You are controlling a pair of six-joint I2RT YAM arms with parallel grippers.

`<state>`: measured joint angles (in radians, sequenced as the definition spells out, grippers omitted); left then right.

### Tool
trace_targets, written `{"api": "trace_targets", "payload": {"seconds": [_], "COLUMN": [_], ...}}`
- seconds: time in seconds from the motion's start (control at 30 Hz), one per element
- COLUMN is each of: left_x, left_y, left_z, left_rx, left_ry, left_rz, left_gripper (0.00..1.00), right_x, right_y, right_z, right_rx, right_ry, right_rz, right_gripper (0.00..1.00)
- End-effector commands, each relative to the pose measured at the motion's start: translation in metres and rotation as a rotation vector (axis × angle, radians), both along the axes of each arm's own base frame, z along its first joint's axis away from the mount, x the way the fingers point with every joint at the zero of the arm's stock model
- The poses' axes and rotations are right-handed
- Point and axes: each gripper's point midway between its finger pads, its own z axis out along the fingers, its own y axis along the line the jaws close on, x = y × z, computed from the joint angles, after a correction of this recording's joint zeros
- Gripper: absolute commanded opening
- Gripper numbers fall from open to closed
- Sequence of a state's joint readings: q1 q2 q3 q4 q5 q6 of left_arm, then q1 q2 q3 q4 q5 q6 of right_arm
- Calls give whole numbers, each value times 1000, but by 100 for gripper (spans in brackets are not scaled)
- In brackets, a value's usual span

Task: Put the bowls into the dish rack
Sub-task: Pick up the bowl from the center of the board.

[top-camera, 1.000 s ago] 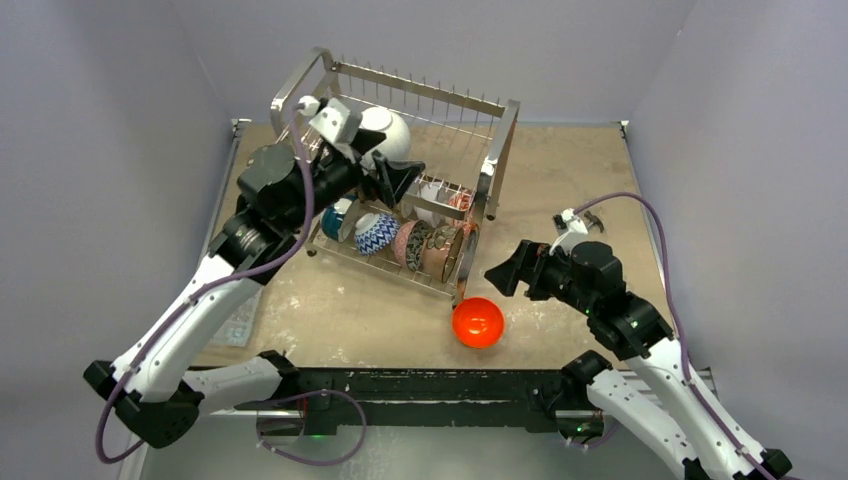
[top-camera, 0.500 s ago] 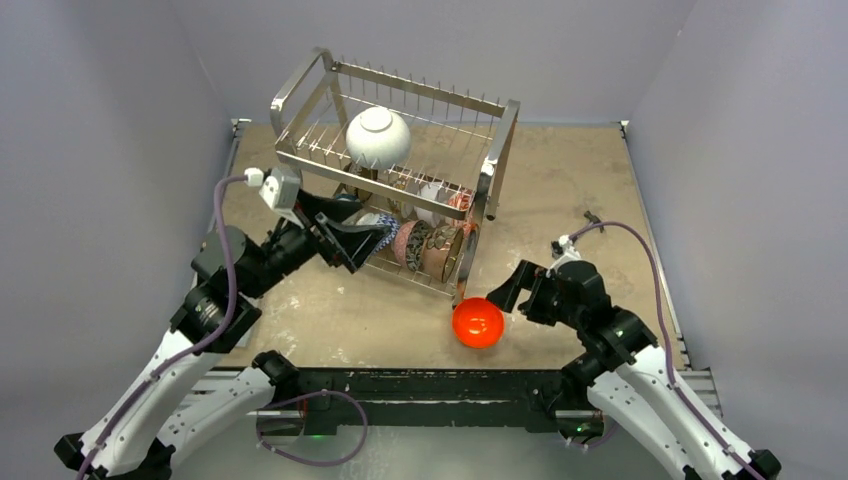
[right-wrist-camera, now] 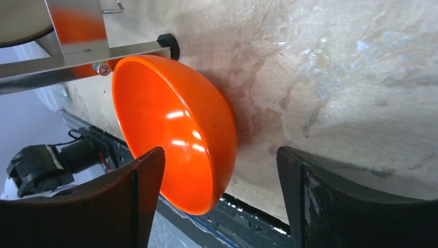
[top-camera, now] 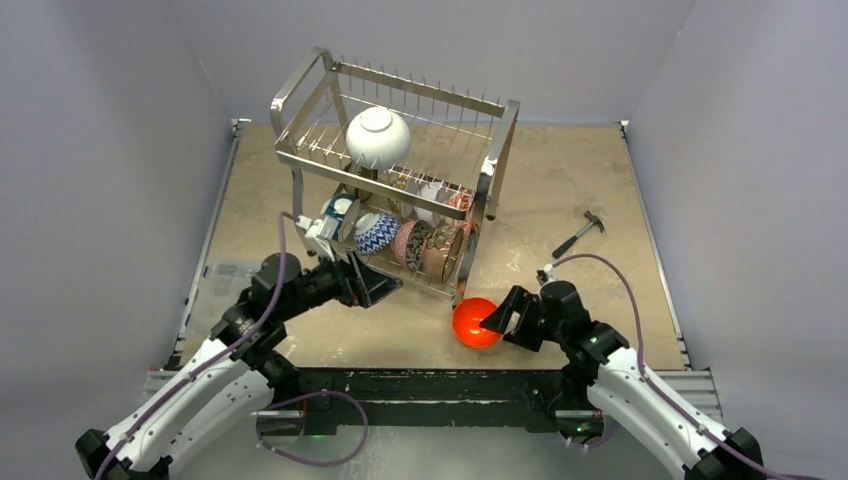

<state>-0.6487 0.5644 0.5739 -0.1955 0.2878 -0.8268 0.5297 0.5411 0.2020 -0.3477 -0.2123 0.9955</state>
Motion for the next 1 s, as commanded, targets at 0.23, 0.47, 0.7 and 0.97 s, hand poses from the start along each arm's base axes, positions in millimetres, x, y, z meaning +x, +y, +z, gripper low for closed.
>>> {"api": "trace_targets", "payload": {"seconds": [0.23,0.47,0.7,0.97], "left_x": [-4,-8,-17,-48], "left_y": [-18,-30,-48,-84], "left_z": [-60,-74,-74,-80], "left_rx": [-180,-202,-221,-177], "left_ry": [202,245,264,276], "left_rz": [-22,-71,-154,-236], "left_gripper": [84,85,91,94], "right_x": [7,10,14,17], "right_y": [18,15,18,30], "right_z": [1,5,20,43], "right_rx": [54,36,36,108], "right_ry": [-53,-76,-147,-266], "right_rz": [96,94,147,214], "right_gripper": [43,9,0,0]}}
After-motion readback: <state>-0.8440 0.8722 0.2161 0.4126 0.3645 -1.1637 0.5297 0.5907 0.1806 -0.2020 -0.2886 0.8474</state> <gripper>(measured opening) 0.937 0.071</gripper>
